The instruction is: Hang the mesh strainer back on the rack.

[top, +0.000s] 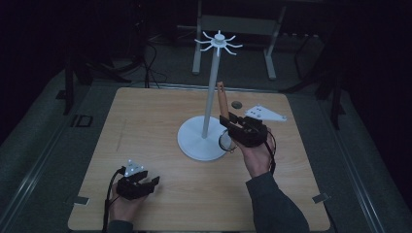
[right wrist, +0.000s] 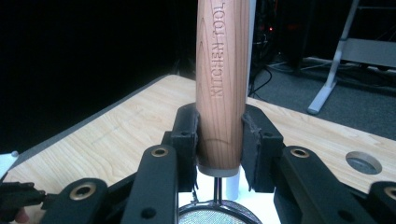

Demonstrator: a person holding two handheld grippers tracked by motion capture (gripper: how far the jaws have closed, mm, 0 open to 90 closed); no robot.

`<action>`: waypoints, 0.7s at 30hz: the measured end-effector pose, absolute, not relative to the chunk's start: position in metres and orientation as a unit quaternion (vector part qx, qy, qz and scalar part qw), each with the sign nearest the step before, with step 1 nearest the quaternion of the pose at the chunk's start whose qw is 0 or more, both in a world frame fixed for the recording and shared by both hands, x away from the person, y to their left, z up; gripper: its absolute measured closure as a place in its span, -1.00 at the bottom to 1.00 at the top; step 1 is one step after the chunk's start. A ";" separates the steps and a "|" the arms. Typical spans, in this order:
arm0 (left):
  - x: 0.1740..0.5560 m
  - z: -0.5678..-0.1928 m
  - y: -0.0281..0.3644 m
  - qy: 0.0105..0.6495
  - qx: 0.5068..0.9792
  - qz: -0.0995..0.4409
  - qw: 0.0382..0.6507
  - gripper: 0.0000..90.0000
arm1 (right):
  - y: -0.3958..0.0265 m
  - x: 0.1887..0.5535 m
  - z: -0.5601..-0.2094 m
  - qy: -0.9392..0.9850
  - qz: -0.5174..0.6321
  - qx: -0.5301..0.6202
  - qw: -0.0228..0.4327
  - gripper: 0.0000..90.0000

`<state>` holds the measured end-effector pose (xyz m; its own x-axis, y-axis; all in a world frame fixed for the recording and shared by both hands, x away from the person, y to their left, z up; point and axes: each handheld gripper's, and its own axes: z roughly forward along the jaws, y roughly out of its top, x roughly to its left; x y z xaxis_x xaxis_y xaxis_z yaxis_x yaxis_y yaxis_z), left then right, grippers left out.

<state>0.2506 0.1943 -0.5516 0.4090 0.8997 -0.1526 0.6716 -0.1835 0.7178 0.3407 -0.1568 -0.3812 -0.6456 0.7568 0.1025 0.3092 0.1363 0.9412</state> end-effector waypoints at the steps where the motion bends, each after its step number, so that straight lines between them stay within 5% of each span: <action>1: 0.251 -0.552 0.194 0.522 0.753 0.154 0.369 0.00 | -0.157 0.341 -0.381 0.724 0.546 0.369 0.205 0.53; 21: 0.251 -0.552 0.194 0.522 0.753 0.153 0.370 0.00 | -0.164 0.342 -0.367 0.708 0.561 0.373 0.211 0.53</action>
